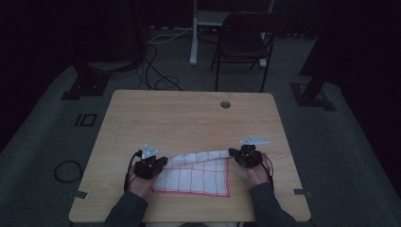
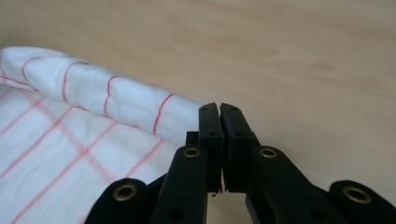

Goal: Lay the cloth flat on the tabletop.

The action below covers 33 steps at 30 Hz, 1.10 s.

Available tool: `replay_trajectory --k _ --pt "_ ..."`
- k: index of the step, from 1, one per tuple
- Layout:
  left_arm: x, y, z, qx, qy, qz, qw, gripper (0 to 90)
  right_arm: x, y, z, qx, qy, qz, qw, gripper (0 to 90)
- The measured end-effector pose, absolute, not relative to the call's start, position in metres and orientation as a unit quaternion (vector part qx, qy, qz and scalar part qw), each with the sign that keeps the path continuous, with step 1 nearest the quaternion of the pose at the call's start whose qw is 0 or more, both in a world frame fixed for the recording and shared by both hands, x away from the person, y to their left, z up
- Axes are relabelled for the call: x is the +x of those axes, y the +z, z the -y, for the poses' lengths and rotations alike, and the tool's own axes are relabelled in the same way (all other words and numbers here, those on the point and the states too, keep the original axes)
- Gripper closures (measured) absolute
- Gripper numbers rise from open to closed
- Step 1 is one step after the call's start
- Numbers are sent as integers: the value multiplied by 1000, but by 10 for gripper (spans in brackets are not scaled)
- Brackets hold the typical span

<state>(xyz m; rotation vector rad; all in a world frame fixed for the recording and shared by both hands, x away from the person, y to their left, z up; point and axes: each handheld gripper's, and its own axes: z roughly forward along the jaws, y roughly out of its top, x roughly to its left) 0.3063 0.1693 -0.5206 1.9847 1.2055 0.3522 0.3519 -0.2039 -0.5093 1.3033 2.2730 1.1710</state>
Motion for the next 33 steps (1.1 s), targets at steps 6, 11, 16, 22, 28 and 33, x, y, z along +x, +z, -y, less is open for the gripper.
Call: replay_trajectory --k 6,11,16,22,28,33 --pt "293 -531 -164 782 127 -477 381 854 335 -518 206 435 374 -807 138 871" --pt "292 -532 -162 789 132 -470 373 844 344 -506 207 456 391 -784 160 726" --pt "291 -529 -164 786 137 -469 380 773 364 -509 199 473 374 -781 160 696" --pt "299 -516 -178 766 172 -484 388 754 376 -528 190 475 335 -797 164 668" --pt "321 -513 -180 767 179 -491 373 708 377 -533 188 468 332 -803 157 733" --pt "331 -525 -173 784 163 -487 348 636 377 -534 186 463 335 -807 147 864"
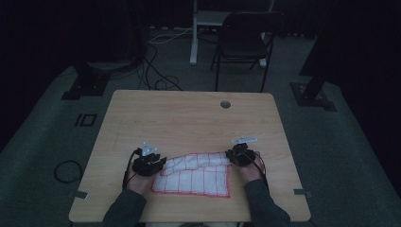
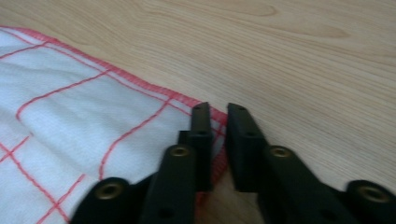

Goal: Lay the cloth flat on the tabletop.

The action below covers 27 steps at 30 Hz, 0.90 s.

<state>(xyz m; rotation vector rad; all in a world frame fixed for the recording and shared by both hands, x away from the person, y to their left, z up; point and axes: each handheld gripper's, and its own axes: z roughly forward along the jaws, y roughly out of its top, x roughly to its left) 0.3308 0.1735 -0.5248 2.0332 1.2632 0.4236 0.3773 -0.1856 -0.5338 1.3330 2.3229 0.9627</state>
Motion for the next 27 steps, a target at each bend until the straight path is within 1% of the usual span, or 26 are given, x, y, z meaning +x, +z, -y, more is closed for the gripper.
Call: replay_trajectory --k 2,3,5,8,10,15,16,17,18,20,22,23,24,27 --pt "333 -529 -172 786 155 -490 342 613 378 -534 184 459 333 -810 149 900" --pt "333 -531 -172 785 155 -493 341 612 378 -534 183 460 332 -810 149 900" --pt "335 -532 -172 785 152 -494 342 664 380 -534 184 461 332 -810 145 900" --pt "335 -529 -170 787 158 -489 341 798 381 -534 184 464 330 -809 148 900" --pt "336 -526 -170 787 161 -485 345 859 382 -534 185 467 329 -807 153 900" --pt "341 -519 -171 782 169 -483 356 878 383 -528 188 468 342 -800 156 900" --pt "341 -519 -172 782 170 -483 356 877 382 -527 188 465 346 -801 153 879" --pt "342 -519 -172 781 171 -483 356 878 382 -526 188 462 351 -801 147 786" --pt "343 -519 -172 781 172 -483 355 878 383 -526 187 461 351 -802 143 719" --pt "343 -519 -171 780 174 -484 357 878 384 -528 185 461 346 -805 143 619" --pt "344 -519 -171 779 178 -484 357 878 385 -532 184 467 337 -806 138 569" --pt "345 -519 -171 778 179 -484 358 878 386 -534 183 470 333 -806 137 567" --pt "346 -519 -171 778 179 -484 358 878 387 -534 183 471 334 -805 138 584" --pt "348 -519 -171 778 182 -484 358 878 387 -534 182 461 328 -811 151 752"
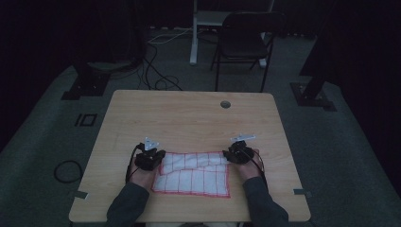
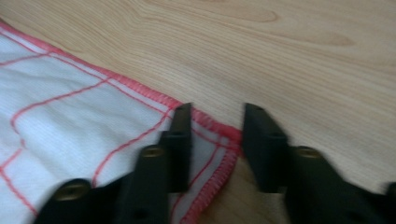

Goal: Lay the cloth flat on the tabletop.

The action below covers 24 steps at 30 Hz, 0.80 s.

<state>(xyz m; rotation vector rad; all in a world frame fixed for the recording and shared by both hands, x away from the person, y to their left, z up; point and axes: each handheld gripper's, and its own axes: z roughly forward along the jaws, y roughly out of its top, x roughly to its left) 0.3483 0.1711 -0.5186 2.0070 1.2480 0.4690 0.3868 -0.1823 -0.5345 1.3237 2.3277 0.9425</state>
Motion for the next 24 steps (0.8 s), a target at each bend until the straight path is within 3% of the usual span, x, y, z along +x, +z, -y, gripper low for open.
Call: replay_trajectory --k 2,5,24 --pt "351 -519 -171 778 183 -482 359 879 388 -534 181 456 330 -813 145 830" --pt "355 -518 -170 776 189 -482 361 879 388 -533 178 455 325 -814 157 872" --pt "408 -512 -174 751 226 -501 366 876 423 -509 177 463 353 -788 200 884"
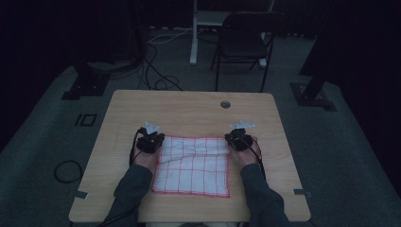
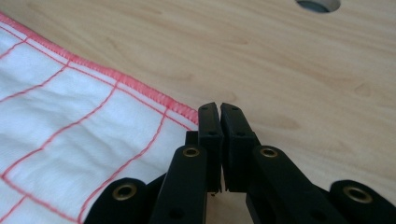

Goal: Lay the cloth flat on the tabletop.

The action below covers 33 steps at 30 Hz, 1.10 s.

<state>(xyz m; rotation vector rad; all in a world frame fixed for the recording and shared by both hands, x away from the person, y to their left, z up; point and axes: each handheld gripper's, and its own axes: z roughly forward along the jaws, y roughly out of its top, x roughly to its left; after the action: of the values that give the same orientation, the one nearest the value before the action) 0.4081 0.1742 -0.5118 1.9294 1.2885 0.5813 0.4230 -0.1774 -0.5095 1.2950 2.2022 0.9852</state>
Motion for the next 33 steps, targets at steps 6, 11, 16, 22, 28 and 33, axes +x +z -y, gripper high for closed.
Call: replay_trajectory --k 6,11,16,22,28,33 --pt "413 -509 -178 735 228 -516 377 756 428 -501 173 460 363 -783 210 800" --pt "395 -504 -181 736 230 -507 385 732 414 -497 171 447 377 -783 212 687" --pt "365 -501 -179 747 230 -482 395 732 386 -504 168 426 386 -794 199 659" --pt "337 -510 -172 774 217 -450 390 734 355 -519 169 416 388 -802 183 640" --pt "328 -533 -172 793 194 -455 357 746 344 -534 170 417 369 -815 160 628" --pt "323 -539 -171 799 187 -456 346 758 337 -540 174 416 357 -821 160 640"
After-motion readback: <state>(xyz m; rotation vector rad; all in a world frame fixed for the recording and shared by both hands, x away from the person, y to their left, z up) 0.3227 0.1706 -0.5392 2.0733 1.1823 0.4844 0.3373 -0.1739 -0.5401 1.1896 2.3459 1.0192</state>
